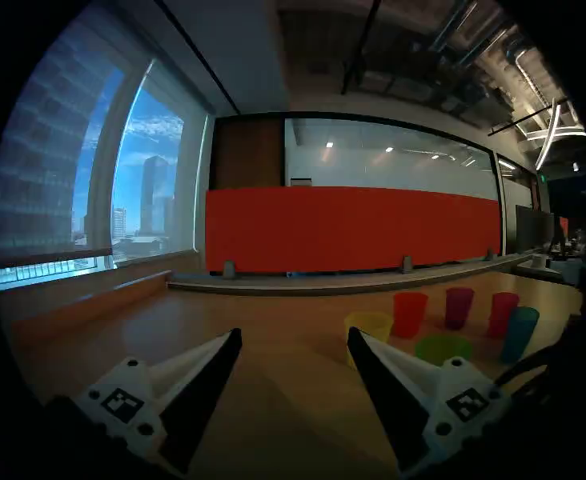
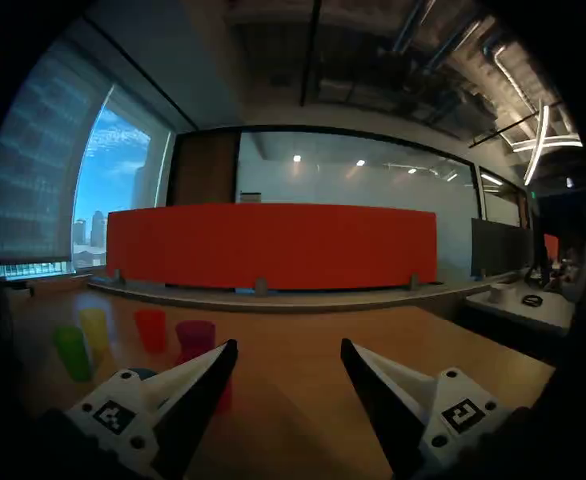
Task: Pour water
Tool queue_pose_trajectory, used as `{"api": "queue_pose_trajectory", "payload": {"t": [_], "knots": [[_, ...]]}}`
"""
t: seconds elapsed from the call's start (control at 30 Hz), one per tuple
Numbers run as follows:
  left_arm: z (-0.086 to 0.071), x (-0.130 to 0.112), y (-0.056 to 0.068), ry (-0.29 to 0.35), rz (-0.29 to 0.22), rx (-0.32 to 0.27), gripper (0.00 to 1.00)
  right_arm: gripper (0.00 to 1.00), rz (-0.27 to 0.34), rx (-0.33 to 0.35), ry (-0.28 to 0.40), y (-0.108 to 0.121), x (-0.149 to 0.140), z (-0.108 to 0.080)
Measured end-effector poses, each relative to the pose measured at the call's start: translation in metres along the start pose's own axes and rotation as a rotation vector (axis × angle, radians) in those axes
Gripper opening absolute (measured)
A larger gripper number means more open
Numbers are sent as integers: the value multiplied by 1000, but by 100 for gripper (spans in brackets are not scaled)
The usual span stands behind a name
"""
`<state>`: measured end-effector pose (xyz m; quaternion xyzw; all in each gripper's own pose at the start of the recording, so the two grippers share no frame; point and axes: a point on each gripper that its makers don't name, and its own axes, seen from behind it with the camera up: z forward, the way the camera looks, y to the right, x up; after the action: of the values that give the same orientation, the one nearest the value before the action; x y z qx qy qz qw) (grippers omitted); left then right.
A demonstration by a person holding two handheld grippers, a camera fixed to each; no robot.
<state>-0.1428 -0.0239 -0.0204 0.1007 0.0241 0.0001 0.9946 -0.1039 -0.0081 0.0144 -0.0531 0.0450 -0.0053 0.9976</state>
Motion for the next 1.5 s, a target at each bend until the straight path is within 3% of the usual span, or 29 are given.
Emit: {"api": "queue_pose_trajectory", "payload": {"t": [1.5], "knots": [[0,0,0,0,0,0,98,100,11,-8,-11,6,-14,3]]}}
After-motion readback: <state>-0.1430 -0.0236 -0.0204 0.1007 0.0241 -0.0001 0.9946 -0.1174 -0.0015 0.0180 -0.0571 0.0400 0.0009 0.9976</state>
